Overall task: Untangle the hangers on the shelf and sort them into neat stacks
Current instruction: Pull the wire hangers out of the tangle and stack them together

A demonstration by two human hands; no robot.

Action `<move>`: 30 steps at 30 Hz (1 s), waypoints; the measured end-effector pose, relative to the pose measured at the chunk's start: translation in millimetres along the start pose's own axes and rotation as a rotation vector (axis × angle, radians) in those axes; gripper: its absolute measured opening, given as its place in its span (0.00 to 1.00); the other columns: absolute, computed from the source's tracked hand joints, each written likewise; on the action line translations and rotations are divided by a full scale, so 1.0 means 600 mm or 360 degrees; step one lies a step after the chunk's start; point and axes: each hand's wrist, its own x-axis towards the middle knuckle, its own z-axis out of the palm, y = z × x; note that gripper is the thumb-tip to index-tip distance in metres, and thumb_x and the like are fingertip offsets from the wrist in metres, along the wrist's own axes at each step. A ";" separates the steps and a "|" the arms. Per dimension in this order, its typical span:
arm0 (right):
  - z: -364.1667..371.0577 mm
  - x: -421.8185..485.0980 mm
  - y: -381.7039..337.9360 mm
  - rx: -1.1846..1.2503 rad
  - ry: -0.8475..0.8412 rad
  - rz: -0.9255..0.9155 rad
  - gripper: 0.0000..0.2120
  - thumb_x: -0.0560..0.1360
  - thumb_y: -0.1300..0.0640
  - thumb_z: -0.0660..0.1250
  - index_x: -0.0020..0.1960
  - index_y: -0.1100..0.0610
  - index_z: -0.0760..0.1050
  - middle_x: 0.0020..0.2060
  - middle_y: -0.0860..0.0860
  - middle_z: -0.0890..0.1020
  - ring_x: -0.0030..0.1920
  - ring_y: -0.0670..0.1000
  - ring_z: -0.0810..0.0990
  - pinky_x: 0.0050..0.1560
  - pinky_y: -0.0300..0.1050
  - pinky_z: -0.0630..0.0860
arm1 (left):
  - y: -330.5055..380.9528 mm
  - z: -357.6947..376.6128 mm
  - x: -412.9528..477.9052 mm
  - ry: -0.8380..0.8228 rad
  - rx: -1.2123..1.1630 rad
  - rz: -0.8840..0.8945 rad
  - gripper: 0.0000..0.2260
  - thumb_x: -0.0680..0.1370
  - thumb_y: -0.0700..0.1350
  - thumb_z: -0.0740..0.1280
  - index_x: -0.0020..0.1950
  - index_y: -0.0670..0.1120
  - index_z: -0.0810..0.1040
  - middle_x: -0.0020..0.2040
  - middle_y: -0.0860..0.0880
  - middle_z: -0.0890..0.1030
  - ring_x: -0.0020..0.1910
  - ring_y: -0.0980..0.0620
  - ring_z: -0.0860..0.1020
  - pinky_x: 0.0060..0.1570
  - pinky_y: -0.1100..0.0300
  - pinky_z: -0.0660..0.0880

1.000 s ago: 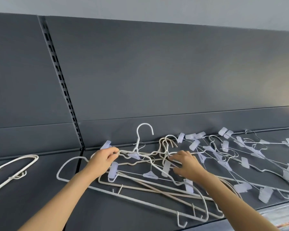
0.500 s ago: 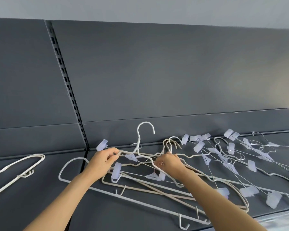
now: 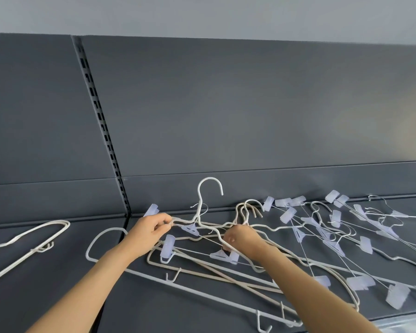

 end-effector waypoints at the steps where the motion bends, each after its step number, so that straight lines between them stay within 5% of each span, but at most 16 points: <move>1: 0.003 -0.001 0.002 -0.0002 0.0036 -0.0011 0.10 0.73 0.60 0.60 0.48 0.58 0.80 0.45 0.51 0.81 0.48 0.52 0.77 0.64 0.50 0.67 | -0.004 -0.001 -0.003 0.0012 0.0010 -0.0012 0.06 0.78 0.43 0.61 0.44 0.46 0.77 0.33 0.47 0.71 0.33 0.52 0.66 0.37 0.60 0.63; 7: -0.010 -0.014 0.023 0.0202 0.0313 -0.0065 0.08 0.75 0.64 0.59 0.45 0.62 0.76 0.33 0.48 0.74 0.36 0.49 0.70 0.35 0.39 0.67 | -0.014 -0.007 -0.008 0.0012 -0.0005 -0.0016 0.09 0.78 0.42 0.62 0.38 0.49 0.75 0.32 0.50 0.70 0.32 0.55 0.64 0.37 0.60 0.63; 12: -0.062 -0.047 0.071 0.0095 0.0675 -0.0084 0.07 0.73 0.66 0.60 0.40 0.62 0.75 0.34 0.53 0.78 0.43 0.52 0.70 0.42 0.45 0.68 | -0.009 -0.007 0.005 -0.0006 0.0043 -0.0014 0.08 0.78 0.44 0.62 0.40 0.50 0.78 0.38 0.41 0.79 0.35 0.54 0.70 0.40 0.59 0.68; 15: -0.079 -0.097 0.145 0.0022 0.0799 0.0100 0.08 0.73 0.67 0.60 0.37 0.58 0.73 0.29 0.45 0.71 0.41 0.53 0.67 0.40 0.44 0.62 | 0.000 -0.002 0.013 -0.0011 0.0041 0.0000 0.06 0.78 0.45 0.62 0.43 0.50 0.78 0.39 0.41 0.80 0.35 0.52 0.71 0.40 0.58 0.68; 20: -0.079 -0.199 0.268 0.0044 0.1005 0.0481 0.05 0.72 0.68 0.64 0.39 0.64 0.77 0.33 0.52 0.77 0.44 0.56 0.70 0.41 0.46 0.63 | 0.027 0.026 0.032 -0.0037 -0.0034 0.0017 0.08 0.78 0.43 0.62 0.39 0.50 0.75 0.32 0.49 0.72 0.33 0.52 0.66 0.37 0.59 0.65; 24: -0.064 -0.244 0.329 0.0008 0.1088 0.0753 0.09 0.72 0.68 0.63 0.35 0.60 0.73 0.32 0.54 0.78 0.41 0.57 0.69 0.39 0.47 0.64 | 0.046 0.049 0.051 -0.0077 -0.0001 0.0000 0.07 0.78 0.40 0.63 0.40 0.46 0.76 0.34 0.51 0.76 0.33 0.54 0.71 0.37 0.61 0.67; 30: -0.053 -0.235 0.323 -0.0141 0.1077 0.1121 0.10 0.76 0.58 0.62 0.54 0.60 0.77 0.54 0.59 0.79 0.57 0.62 0.71 0.54 0.54 0.67 | 0.045 0.069 0.061 -0.0102 0.0080 -0.0046 0.08 0.78 0.41 0.63 0.39 0.47 0.75 0.37 0.49 0.79 0.37 0.53 0.74 0.38 0.63 0.69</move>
